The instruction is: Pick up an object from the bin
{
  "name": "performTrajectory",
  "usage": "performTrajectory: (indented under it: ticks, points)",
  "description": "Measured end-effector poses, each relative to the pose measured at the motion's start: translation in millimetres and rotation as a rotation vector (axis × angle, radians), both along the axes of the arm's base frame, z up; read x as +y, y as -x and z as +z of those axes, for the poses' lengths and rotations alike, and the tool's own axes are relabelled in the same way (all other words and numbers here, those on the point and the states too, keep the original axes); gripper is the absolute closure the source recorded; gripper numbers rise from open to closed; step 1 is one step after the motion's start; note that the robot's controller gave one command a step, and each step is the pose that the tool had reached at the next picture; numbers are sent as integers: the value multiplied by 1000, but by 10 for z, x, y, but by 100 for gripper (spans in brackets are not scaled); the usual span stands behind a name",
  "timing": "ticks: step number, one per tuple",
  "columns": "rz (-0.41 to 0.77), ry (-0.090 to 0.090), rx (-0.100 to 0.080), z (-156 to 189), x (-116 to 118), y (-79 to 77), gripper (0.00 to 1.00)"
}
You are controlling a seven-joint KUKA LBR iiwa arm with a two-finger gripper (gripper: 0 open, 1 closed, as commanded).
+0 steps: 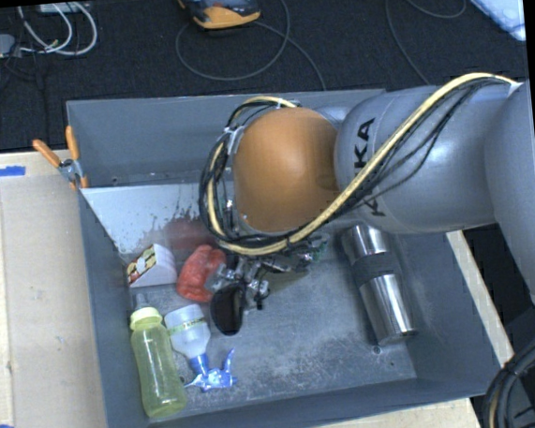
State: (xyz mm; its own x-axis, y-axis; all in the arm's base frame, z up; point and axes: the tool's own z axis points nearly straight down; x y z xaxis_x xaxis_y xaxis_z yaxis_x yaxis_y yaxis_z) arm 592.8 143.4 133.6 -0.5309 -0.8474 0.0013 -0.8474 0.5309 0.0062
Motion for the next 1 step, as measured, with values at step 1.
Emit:
performTrajectory:
  ticks: [1]
  points:
    - [-1, 0, -1, 143, 0, -2, 100]
